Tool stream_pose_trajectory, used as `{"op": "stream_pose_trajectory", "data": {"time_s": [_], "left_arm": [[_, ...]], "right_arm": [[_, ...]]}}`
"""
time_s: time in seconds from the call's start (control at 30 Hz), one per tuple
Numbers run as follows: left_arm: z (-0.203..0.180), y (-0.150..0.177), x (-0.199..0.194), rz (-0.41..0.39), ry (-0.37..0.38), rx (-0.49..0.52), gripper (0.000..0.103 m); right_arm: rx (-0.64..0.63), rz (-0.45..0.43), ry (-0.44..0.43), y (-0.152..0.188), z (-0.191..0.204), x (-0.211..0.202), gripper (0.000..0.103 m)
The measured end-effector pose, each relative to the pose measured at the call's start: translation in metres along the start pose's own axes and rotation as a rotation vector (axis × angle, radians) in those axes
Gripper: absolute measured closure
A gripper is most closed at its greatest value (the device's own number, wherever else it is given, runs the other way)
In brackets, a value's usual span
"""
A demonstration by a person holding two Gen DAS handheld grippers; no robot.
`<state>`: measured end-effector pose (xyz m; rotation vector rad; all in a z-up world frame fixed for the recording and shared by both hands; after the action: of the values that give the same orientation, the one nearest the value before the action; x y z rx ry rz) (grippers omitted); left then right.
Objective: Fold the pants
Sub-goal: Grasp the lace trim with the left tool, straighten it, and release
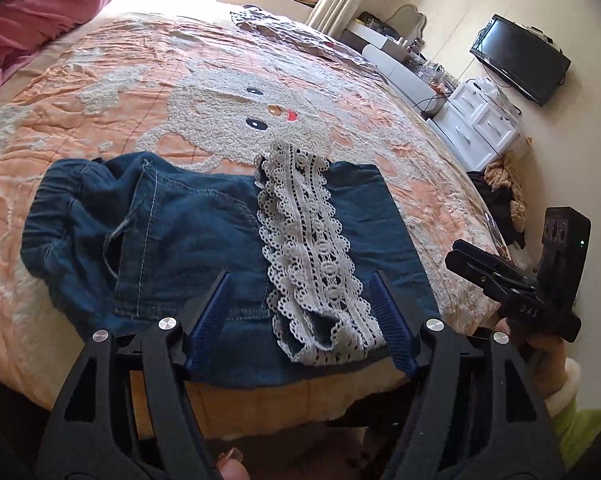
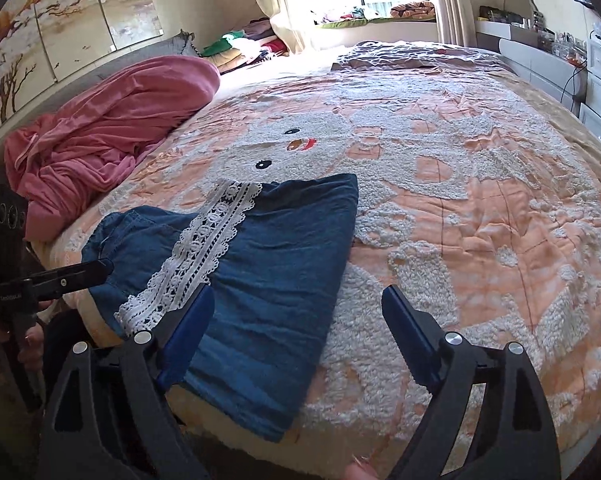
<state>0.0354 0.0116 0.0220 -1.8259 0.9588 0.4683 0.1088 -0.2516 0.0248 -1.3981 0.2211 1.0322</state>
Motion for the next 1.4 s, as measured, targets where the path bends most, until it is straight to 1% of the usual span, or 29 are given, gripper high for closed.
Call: {"op": "stream_pose_trajectory", "data": {"time_s": [0.1,0.17,0.3,0.37,0.4,0.43,0.53,0.57,0.63,0.77,0.83,0.93,1.0,1.17,1.3,1.33,1.37,1.4], "left_arm": [[-0.002,0.012,0.0,0.022,0.009,-0.014,0.041],[-0.004,0.017,0.001,0.035,-0.001,-0.014,0.041],[-0.011,0.027,0.011,0.077,0.024,-0.003,0.042],[-0.013,0.03,0.018,0.097,0.035,-0.021,0.057],[-0.013,0.031,0.021,0.105,0.04,-0.025,0.059],[-0.014,0.032,0.025,0.109,0.023,-0.018,0.06],[-0.015,0.033,0.033,0.117,0.011,-0.026,0.085],[-0.015,0.033,0.034,0.115,0.003,-0.025,0.09],[-0.017,0.036,0.029,0.109,-0.001,-0.004,0.094],[-0.015,0.044,0.022,0.127,-0.015,0.01,0.094],[-0.016,0.05,0.025,0.126,-0.039,0.026,0.093],[-0.019,0.05,0.03,0.123,-0.077,0.055,0.091],[-0.019,0.05,0.032,0.122,-0.091,0.072,0.088],[-0.017,0.05,0.038,0.126,-0.086,0.066,0.087],[-0.014,0.048,0.036,0.122,-0.056,0.048,0.085],[-0.014,0.048,0.034,0.118,-0.052,0.046,0.084],[-0.015,0.048,0.033,0.114,-0.053,0.047,0.079],[-0.015,0.047,0.03,0.11,-0.057,0.05,0.077]], "right_arm": [[0.006,0.012,-0.008,0.01,0.003,-0.001,0.018],[0.01,0.024,-0.015,0.017,0.005,0.0,0.018],[0.013,0.044,-0.025,0.027,0.008,0.001,0.018],[0.011,0.052,-0.022,0.031,0.008,0.002,0.018],[0.011,0.054,-0.021,0.032,0.008,0.002,0.018],[0.011,0.057,-0.021,0.034,0.008,0.002,0.018],[0.005,0.061,-0.011,0.036,0.009,0.003,0.018],[0.0,0.063,-0.013,0.037,0.01,0.003,0.018],[-0.007,0.062,-0.021,0.036,0.011,0.004,0.018],[-0.034,0.066,-0.027,0.036,0.015,0.007,0.018],[-0.052,0.078,-0.005,0.038,0.016,0.012,0.018],[-0.067,0.104,0.038,0.043,0.013,0.021,0.018],[-0.082,0.115,0.051,0.047,0.011,0.025,0.02],[-0.163,0.123,0.116,0.055,0.017,0.036,0.02],[-0.179,0.123,0.131,0.056,0.019,0.037,0.02],[-0.176,0.121,0.128,0.055,0.018,0.036,0.02],[-0.173,0.12,0.125,0.054,0.018,0.035,0.02],[-0.165,0.12,0.122,0.053,0.018,0.034,0.019]]}}
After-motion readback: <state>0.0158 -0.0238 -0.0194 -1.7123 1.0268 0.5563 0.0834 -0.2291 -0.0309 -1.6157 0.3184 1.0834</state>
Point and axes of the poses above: each gripper's, at about its wrist camera, not at the fingertips, and x roughly the way its jaws point, z to its left, y to its underside, the point moved 2 cm from there along x, roughly the way its jaws point, and after that the axes turned 1 degree about y, right-handed, at the moved point
